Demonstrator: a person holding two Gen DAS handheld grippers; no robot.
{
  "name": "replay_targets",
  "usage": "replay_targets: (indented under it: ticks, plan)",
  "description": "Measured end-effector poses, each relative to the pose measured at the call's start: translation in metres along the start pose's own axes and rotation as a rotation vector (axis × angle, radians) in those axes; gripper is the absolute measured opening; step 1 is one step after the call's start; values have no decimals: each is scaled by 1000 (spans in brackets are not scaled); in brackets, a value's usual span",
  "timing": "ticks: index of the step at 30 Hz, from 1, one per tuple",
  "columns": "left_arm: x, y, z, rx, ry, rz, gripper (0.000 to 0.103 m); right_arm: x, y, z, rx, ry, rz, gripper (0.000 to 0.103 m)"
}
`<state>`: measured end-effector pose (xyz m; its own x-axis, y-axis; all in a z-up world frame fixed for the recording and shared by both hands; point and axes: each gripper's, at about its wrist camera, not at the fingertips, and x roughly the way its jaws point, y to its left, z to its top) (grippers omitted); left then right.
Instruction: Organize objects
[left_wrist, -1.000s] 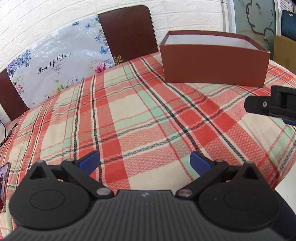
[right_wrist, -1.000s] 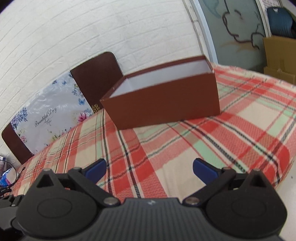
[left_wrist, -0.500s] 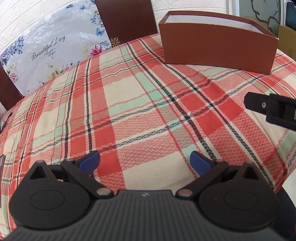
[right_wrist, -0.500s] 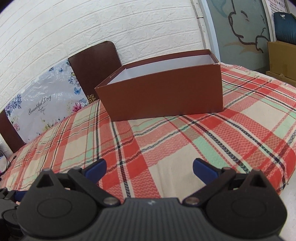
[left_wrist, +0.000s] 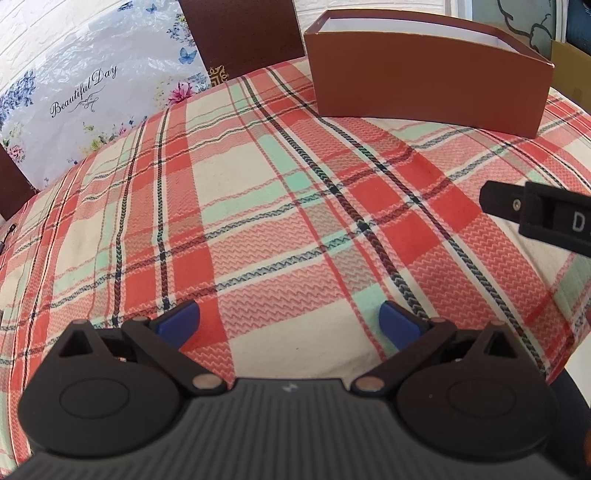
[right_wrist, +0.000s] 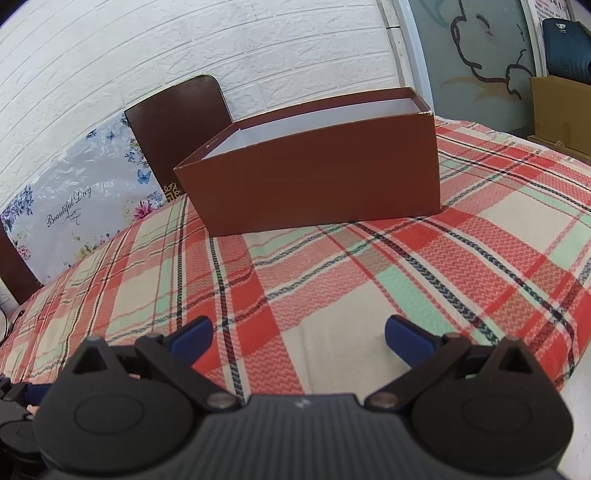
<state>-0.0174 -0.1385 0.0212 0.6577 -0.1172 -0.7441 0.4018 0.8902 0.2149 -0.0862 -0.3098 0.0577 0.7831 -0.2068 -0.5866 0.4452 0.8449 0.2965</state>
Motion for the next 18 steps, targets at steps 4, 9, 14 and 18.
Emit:
replay_targets:
  ticks: [4,9,14,18]
  plan:
    - [-1,-3,0,11,-7,-6,103,1,0,-1,5,4,-3,103]
    - [-2,0,1,-5,-7,-19,103,2,-2,0,10,1,-8,103]
    - [-3,1,1,-7,-10,-18,103,4,-1,-1,9,6,-8,103]
    - [-3,0,2,0,-12,-16,103,4,1,-1,8,10,-10,103]
